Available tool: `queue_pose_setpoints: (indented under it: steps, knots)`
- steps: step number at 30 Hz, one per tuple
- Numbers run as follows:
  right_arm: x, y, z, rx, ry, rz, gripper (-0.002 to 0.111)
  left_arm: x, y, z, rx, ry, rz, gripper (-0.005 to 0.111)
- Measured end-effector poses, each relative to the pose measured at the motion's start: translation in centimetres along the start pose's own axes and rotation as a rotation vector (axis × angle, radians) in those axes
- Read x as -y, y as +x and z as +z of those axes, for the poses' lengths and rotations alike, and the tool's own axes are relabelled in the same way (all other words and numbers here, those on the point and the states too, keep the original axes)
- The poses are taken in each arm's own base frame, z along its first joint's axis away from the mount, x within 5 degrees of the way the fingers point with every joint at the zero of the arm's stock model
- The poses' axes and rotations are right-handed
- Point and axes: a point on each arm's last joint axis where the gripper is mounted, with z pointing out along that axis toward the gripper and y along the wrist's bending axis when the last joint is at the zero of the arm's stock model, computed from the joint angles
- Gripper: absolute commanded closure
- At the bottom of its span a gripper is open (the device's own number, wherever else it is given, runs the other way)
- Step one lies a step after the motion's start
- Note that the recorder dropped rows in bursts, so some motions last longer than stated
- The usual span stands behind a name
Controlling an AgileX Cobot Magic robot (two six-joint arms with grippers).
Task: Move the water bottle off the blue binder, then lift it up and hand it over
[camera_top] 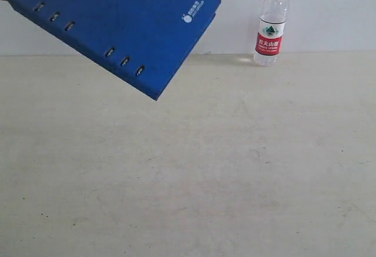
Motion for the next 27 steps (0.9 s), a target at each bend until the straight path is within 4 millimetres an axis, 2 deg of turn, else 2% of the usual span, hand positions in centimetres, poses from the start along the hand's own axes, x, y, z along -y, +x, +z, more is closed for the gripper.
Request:
queue_pose_setpoints:
  steps: [7, 17, 22, 27]
  knots:
    - [-0.7, 0.9, -0.1, -0.068, -0.084, -0.014, 0.108, 0.0, 0.0, 0.0, 0.000, 0.000, 0.002, 0.102]
    - [-2.5, 3.6, -1.0, -0.381, -0.287, 0.049, 0.108, 0.0, 0.0, 0.0, 0.001, -0.002, 0.002, 0.102]
    - [-2.5, 4.4, -1.2, -0.464, -0.272, 0.095, 0.108, 0.0, 0.0, 0.0, 0.001, -0.002, 0.002, 0.102]
    - [-1.5, 4.2, -0.9, -0.438, -0.129, 0.205, 0.108, 0.0, 0.0, 0.0, 0.001, -0.002, 0.002, 0.102]
